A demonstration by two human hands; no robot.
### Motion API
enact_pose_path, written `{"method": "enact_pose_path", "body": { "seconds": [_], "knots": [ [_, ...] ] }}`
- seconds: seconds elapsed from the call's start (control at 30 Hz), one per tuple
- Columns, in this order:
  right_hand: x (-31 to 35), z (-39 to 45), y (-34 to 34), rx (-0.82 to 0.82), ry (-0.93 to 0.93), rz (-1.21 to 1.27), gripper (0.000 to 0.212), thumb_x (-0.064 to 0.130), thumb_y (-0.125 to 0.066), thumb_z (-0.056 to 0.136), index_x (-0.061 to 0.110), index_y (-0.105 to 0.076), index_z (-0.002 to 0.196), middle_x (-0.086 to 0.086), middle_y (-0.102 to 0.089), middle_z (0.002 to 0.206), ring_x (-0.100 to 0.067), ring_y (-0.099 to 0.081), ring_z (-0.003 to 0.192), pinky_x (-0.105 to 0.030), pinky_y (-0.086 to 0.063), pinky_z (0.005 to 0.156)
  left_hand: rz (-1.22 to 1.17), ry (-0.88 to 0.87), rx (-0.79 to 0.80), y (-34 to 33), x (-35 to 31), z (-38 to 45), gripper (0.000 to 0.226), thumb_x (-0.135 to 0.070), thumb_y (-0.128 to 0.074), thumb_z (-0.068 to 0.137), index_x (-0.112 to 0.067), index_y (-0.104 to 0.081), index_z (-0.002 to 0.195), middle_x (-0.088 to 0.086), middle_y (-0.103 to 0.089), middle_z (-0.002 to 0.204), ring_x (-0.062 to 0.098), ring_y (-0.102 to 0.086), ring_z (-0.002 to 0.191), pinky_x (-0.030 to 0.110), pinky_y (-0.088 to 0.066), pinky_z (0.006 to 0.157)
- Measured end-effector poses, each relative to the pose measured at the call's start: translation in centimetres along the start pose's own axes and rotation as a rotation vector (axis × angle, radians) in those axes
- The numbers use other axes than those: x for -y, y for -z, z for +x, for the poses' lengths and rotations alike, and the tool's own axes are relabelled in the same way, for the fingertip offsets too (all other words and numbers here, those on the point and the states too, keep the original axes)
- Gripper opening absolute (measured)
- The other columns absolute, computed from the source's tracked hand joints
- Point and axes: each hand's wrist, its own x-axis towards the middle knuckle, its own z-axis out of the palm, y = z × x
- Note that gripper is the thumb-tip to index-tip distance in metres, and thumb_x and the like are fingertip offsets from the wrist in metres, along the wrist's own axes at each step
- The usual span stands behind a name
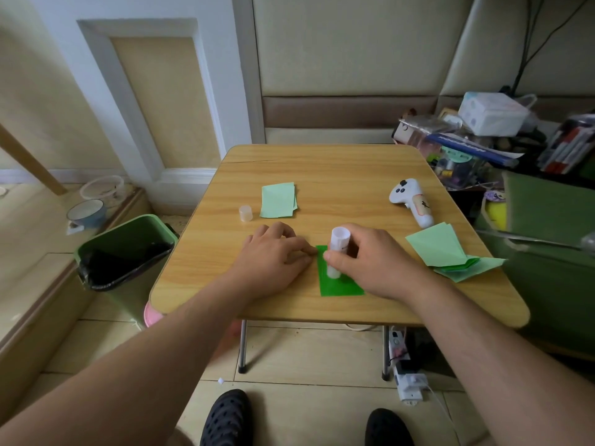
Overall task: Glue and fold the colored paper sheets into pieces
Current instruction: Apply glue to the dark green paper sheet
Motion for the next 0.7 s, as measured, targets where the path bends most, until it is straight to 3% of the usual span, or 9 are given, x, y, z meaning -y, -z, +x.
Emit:
{"method": "enact_pose_path", "body": {
  "seconds": [0.23,0.4,0.57,0.7],
  "knots": [
    [-0.2,-0.1,-0.9,0.046,-0.008,-0.033,0.021,0.038,-0.070,0.091,0.025,-0.058,0.081,0.008,-0.058,0.072,-0.006,-0.045,0.063,-0.031,-0.040,0.062,0.000,0.004,-0.001,-0.1,0.0,0.0,0.028,-0.055,-0.056,0.098,-0.053,-0.064,0.124,-0.012,-0.046,0.122,0.021,-0.042,0.119,0.040,-0.035,0.101],
    [0.2,-0.2,-1.5,0.140,-0.011,0.024,0.021,0.039,-0.071,0.088,0.021,-0.062,0.082,0.000,-0.069,0.083,-0.008,-0.050,0.067,-0.038,-0.049,0.069,0.007,0.005,-0.004,-0.2,0.1,0.1,0.027,-0.056,-0.056,0.097,-0.052,-0.064,0.122,-0.013,-0.046,0.123,0.021,-0.043,0.117,0.040,-0.036,0.099],
    [-0.4,0.1,-0.7,-0.033,-0.041,0.056,0.019,0.040,-0.069,0.092,0.022,-0.064,0.089,0.006,-0.063,0.077,-0.007,-0.049,0.065,-0.030,-0.042,0.063,-0.009,-0.003,-0.011,-0.3,0.2,0.1,0.027,-0.056,-0.056,0.097,-0.055,-0.063,0.123,-0.015,-0.043,0.118,0.021,-0.043,0.117,0.043,-0.037,0.102],
    [-0.5,0.0,-1.2,-0.027,-0.025,-0.007,0.022,0.040,-0.067,0.093,0.022,-0.058,0.084,0.003,-0.060,0.074,-0.010,-0.046,0.065,-0.032,-0.039,0.060,-0.006,-0.002,-0.016,-0.3,0.2,0.1,0.028,-0.057,-0.056,0.096,-0.055,-0.063,0.123,-0.015,-0.043,0.118,0.020,-0.043,0.117,0.041,-0.036,0.102]
  ]
}}
